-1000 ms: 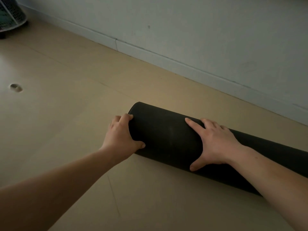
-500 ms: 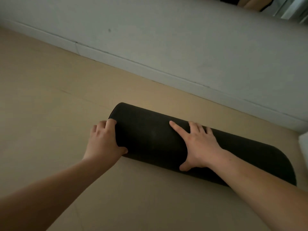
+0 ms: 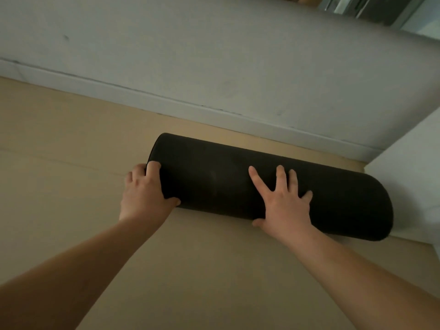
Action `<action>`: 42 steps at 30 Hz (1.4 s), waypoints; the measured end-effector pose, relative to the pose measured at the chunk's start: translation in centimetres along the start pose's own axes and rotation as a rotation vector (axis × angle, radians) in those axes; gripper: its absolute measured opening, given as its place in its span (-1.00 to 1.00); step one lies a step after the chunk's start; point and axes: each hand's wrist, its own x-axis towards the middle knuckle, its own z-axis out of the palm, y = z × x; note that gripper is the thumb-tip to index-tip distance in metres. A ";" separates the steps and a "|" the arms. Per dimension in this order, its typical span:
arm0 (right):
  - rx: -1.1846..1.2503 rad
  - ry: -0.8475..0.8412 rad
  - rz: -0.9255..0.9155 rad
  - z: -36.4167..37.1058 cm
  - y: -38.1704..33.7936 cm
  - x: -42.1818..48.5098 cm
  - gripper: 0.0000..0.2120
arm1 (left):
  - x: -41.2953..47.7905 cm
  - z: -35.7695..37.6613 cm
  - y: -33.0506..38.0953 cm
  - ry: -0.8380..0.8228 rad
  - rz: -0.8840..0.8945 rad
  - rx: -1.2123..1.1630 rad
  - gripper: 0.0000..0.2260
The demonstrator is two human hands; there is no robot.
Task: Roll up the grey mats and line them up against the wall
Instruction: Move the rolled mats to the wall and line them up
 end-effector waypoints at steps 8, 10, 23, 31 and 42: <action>-0.019 0.133 0.015 2.4 3.4 3.3 0.23 | 2.9 2.0 3.5 0.033 0.026 0.010 -0.28; 0.018 0.148 0.093 2.5 4.9 4.7 0.18 | 4.1 3.4 5.9 0.028 0.046 0.006 -0.33; 0.207 0.213 0.161 3.5 2.8 8.0 -0.27 | 8.6 4.1 8.7 -0.273 0.153 0.073 -0.02; 0.212 0.332 0.210 0.2 -0.4 9.2 -0.27 | 3.3 -0.3 -1.2 -0.328 0.054 0.093 -0.13; 0.107 -0.158 -0.182 -4.0 -17.7 3.4 -0.41 | -5.0 -12.5 -15.4 -0.326 -0.034 0.023 -0.26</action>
